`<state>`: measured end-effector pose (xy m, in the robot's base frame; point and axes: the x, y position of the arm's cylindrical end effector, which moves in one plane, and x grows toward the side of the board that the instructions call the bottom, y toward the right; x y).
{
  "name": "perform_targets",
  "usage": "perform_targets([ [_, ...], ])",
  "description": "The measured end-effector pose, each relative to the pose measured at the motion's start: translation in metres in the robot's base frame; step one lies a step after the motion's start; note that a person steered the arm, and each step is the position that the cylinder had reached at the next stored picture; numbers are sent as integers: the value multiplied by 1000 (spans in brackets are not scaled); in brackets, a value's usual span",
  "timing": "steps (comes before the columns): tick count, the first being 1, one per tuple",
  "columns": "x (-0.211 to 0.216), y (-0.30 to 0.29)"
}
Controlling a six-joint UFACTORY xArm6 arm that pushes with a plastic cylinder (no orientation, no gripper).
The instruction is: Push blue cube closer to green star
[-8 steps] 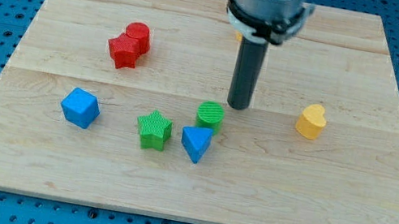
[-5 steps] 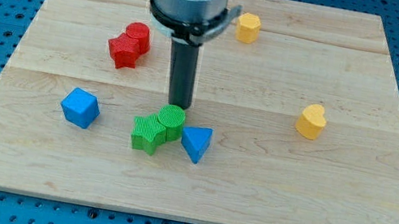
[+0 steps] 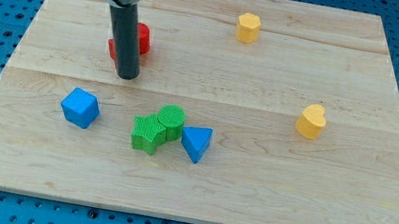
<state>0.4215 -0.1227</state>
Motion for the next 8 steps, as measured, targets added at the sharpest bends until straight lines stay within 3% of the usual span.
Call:
perform_targets([
  [3,2,-16],
  [4,-3,-55],
  [5,35,-87],
  [7,84,-6],
  [8,86,-43],
])
